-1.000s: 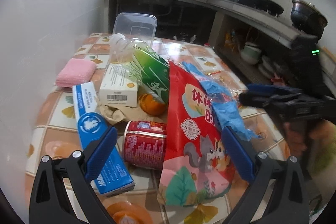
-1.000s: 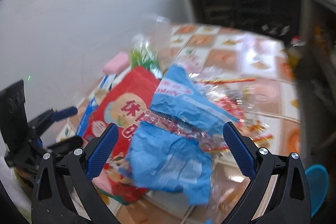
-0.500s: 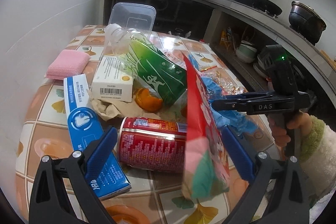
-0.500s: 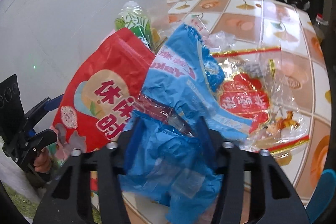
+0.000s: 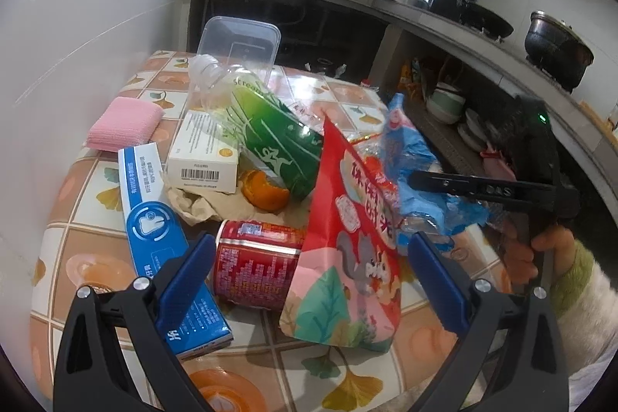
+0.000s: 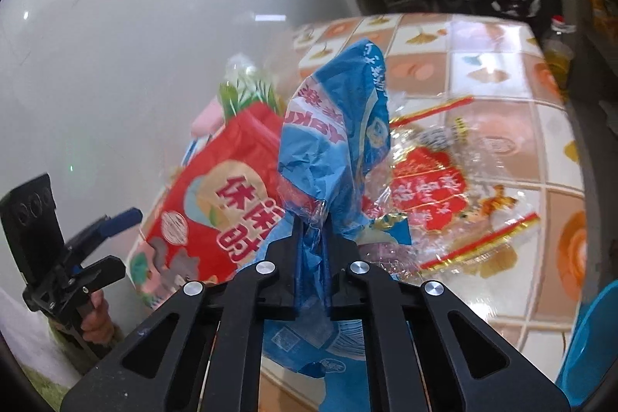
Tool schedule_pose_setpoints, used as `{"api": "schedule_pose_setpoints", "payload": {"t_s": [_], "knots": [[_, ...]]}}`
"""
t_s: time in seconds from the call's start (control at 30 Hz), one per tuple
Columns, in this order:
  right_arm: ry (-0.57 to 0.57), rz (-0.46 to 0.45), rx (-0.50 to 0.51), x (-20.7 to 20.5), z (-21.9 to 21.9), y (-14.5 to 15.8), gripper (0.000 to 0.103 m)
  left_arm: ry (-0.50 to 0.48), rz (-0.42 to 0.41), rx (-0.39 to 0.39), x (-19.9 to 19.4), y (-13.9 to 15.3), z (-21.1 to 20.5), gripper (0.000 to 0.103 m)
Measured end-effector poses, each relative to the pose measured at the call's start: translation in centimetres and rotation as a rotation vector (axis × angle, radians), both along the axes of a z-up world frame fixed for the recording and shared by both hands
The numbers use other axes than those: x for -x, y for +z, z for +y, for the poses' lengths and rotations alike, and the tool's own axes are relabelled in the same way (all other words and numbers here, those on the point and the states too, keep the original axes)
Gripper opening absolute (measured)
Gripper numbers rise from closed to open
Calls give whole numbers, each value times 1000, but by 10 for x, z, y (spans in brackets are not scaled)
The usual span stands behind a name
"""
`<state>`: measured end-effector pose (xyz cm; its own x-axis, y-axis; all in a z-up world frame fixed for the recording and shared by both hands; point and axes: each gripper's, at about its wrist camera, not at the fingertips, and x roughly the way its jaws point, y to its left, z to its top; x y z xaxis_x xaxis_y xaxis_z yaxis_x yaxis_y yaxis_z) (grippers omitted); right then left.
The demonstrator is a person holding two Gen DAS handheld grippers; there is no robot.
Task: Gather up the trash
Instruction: 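Grasp the blue plastic bag with the right gripper while the left gripper grasps the red snack bag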
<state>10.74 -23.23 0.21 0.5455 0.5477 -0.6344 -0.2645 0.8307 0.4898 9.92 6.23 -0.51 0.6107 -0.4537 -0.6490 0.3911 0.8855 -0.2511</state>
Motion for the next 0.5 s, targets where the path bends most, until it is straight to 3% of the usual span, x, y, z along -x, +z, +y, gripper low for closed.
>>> {"api": "schedule_pose_setpoints", "payload": {"t_s": [0.13, 0.23, 0.4, 0.5], "knots": [[-62, -57, -50, 31, -12, 15, 5, -22, -1, 9, -2, 6, -3, 97], [-100, -56, -90, 39, -16, 8, 5, -73, 17, 17, -10, 11, -11, 87], [-134, -24, -68, 51, -18, -6, 5, -107, 122, 23, -38, 8, -22, 66], [-142, -8, -78, 46, -23, -16, 5, -114, 207, 14, -56, 3, -25, 62]]}}
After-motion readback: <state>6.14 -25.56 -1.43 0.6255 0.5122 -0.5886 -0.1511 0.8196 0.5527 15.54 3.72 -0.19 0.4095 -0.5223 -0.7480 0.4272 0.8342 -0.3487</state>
